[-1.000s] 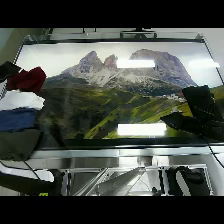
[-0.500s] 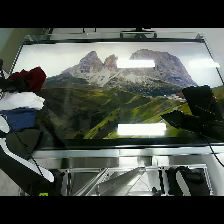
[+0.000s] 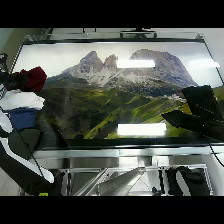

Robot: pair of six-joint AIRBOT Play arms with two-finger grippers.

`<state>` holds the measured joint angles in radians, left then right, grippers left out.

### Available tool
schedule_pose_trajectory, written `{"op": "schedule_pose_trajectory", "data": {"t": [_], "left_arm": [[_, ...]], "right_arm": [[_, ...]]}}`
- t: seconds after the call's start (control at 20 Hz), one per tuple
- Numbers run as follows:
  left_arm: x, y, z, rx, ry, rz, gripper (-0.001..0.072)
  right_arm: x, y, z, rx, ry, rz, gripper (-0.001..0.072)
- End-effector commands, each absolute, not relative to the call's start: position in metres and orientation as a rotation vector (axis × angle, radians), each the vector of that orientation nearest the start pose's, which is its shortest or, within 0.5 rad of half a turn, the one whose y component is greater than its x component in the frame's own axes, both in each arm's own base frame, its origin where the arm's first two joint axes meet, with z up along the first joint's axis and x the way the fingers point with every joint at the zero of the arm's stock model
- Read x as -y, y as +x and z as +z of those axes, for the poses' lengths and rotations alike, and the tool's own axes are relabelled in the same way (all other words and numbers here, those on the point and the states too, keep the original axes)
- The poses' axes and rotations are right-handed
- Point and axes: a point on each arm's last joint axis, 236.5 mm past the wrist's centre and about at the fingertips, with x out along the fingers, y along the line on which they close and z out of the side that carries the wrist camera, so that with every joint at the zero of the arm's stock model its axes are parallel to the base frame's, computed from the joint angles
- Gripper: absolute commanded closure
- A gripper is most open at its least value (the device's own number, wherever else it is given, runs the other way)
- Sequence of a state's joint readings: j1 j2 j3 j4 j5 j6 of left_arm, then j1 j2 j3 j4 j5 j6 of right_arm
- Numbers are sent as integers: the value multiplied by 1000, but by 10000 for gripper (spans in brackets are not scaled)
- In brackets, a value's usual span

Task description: Fold the shirts.

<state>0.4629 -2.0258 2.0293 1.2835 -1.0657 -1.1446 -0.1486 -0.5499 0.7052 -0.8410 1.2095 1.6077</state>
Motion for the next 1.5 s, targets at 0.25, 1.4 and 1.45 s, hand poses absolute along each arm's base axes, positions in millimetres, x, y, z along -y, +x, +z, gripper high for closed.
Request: {"op": "schedule_pose_trajectory", "data": {"t": [0.25,1.4,1.45], "left_arm": [[-217,573,-25,-996,-91,51,-13],[124,532,274,-521,-139,-599,692],[154,515,296,-481,-160,-674,692]], "right_arm": [[-111,254,113,-962,696,334,694],[-104,265,117,-908,695,306,694],[-104,265,117,-908,694,306,694]]}}
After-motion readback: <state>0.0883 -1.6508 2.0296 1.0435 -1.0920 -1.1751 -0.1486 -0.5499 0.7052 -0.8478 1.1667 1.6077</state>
